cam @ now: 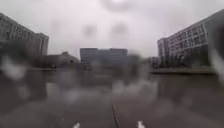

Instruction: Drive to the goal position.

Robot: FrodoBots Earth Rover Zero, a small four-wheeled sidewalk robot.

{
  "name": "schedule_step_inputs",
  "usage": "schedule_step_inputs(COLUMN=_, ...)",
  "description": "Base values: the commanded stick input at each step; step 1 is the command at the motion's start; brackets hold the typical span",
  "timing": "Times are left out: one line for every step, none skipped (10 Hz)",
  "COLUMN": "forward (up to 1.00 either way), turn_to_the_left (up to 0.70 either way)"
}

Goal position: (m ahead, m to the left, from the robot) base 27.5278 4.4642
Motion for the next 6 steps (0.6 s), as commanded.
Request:
schedule_step_inputs(forward=0.70, turn_to_the_left=0.00)
schedule_step_inputs(forward=0.70, turn_to_the_left=0.00)
schedule_step_inputs(forward=0.70, turn_to_the_left=0.00)
schedule_step_inputs(forward=0.70, turn_to_the_left=0.00)
schedule_step_inputs(forward=0.70, turn_to_the_left=0.00)
schedule_step_inputs(forward=0.70, turn_to_the_left=0.00)
